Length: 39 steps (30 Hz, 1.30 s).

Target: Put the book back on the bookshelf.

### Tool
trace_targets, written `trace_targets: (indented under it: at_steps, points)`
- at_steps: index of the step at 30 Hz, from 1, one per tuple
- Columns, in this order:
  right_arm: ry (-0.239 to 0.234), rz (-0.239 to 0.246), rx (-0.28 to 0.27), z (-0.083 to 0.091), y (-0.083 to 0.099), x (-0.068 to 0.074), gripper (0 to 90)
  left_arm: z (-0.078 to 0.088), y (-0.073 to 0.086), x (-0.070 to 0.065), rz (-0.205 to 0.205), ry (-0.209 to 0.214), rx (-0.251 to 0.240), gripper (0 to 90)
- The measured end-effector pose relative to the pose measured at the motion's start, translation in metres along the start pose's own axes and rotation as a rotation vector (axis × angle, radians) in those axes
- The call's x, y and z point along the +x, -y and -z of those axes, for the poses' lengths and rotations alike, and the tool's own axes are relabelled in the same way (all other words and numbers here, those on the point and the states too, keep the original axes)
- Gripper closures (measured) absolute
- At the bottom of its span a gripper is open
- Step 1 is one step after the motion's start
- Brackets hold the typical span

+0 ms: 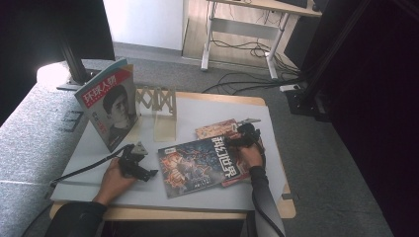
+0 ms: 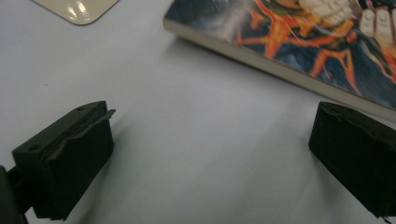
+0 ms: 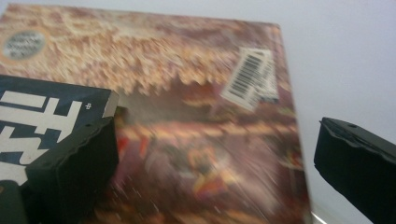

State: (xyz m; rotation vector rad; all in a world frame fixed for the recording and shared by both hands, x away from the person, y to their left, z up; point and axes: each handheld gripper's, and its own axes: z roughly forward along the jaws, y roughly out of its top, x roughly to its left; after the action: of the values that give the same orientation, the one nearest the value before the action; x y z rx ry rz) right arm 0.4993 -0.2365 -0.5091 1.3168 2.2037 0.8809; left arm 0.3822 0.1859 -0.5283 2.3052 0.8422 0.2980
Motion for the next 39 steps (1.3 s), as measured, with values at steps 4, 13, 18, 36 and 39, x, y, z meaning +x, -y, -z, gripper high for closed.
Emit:
trace_targets:
  at_steps: [4, 13, 18, 36, 39]
  points:
    - [-0.016, -0.003, -0.012, -0.007, -0.005, 0.008, 0.1, 0.000, 0.000, 0.000, 0.001, 0.000, 0.000, 0.0]
    - [-0.030, 0.041, -0.004, 0.006, -0.001, 0.008, 0.5, 0.000, 0.000, 0.000, 0.001, 0.001, 0.000, 0.0]
    - [-0.053, 0.043, -0.019, 0.024, 0.014, 0.005, 0.5, 0.000, 0.000, 0.000, 0.001, 0.002, 0.001, 0.0]
    - [-0.098, 0.080, -0.075, 0.089, 0.060, 0.021, 0.5, 0.000, -0.010, 0.008, -0.003, 0.061, -0.006, 0.0]
    - [-0.105, 0.091, -0.078, 0.098, 0.065, 0.025, 0.5, 0.001, -0.016, 0.006, -0.024, 0.067, -0.013, 0.3]
